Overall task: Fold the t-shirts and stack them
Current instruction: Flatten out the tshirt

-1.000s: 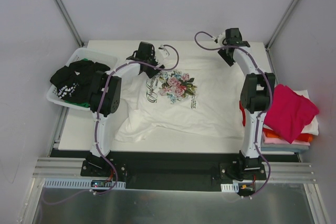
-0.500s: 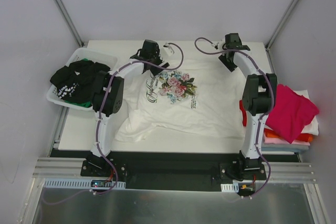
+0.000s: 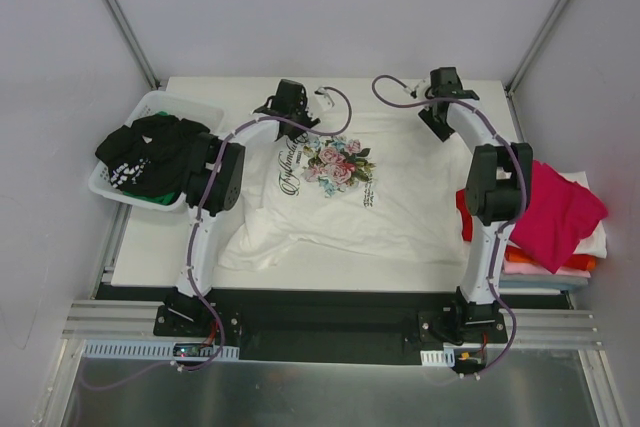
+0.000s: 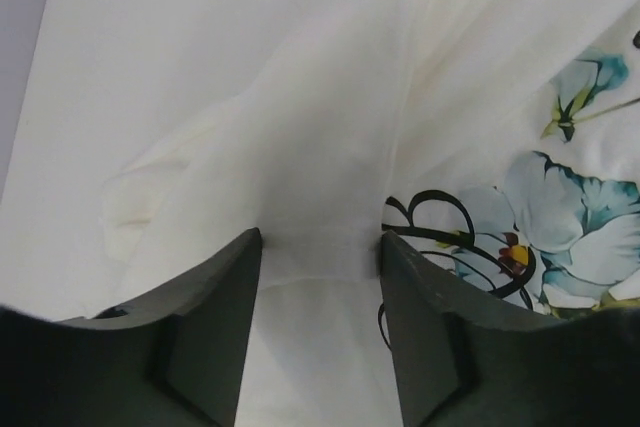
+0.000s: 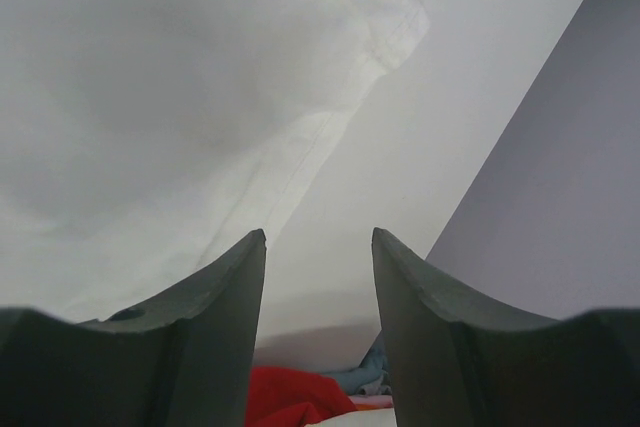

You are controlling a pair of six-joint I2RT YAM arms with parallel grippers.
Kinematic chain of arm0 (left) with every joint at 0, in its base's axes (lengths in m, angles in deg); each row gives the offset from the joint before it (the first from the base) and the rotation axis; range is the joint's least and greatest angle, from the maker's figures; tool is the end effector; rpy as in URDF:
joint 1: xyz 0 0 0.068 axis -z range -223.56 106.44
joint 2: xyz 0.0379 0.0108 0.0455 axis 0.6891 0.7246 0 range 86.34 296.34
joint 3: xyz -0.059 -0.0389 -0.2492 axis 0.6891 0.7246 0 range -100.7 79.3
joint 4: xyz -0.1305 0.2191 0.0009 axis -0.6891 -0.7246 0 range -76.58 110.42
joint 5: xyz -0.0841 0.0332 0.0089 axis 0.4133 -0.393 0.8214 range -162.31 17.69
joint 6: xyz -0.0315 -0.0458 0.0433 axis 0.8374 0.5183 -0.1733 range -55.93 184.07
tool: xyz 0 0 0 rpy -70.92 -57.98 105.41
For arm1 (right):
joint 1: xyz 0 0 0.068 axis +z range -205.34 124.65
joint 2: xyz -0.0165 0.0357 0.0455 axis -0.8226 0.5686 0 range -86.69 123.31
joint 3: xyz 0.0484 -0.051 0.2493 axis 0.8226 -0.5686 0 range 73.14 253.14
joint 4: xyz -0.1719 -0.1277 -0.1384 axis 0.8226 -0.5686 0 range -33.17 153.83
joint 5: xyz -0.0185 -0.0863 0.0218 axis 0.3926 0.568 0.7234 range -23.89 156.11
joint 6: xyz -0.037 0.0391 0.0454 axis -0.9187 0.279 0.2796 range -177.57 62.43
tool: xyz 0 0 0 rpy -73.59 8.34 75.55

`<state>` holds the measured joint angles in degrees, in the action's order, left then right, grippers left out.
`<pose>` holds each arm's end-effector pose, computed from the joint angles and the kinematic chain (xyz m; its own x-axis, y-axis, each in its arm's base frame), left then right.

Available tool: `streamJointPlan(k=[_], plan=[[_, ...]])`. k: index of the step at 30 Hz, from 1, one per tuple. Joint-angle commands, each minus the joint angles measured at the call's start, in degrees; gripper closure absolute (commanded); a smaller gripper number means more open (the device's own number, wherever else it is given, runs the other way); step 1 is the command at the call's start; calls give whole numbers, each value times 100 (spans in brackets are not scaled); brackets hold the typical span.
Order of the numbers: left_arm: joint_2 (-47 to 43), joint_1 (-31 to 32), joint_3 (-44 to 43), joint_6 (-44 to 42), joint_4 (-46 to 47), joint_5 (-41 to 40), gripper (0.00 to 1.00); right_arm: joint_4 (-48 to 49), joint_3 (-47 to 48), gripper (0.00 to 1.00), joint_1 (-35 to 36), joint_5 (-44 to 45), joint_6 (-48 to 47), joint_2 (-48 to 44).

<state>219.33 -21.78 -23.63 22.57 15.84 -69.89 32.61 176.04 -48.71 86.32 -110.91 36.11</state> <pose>0.4956 -0.2006 0.1541 -0.1282 0.7642 -0.6322 0.6515 0.5455 0.5273 0.4790 0.0357 0.1991 -0.5475 -0.8215 -0.1590 -0.5566 0.4995 -0.6639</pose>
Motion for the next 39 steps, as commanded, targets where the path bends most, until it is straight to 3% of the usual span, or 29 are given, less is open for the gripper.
streamJointPlan(k=[1,5,9,10,11,26,29,30,34,39], plan=[[210,19,-315,-140,89,-118,55,11,-155,51,31,-25,114,-582],[254,19,-411,-148,106,-145,64,11,-278,51,31,-34,148,-635],[272,28,-499,-183,115,-206,81,-7,-349,53,22,-43,166,-635],[263,19,-517,-183,133,-206,94,-15,-366,53,31,-43,166,-635],[245,28,-561,-149,133,-215,100,-15,-401,53,31,-43,166,-644],[342,19,-1342,-227,361,-724,100,-77,-551,55,31,-105,245,-600],[430,11,-1466,-219,431,-839,80,-86,-595,56,31,-131,272,-608],[438,19,-1458,-210,432,-891,63,-86,-604,56,22,-131,280,-608],[351,19,-1291,-140,721,-1129,31,-86,-683,56,22,-166,289,-670],[88,19,-1027,-34,871,-1226,19,-94,-875,57,40,-236,394,-854]])
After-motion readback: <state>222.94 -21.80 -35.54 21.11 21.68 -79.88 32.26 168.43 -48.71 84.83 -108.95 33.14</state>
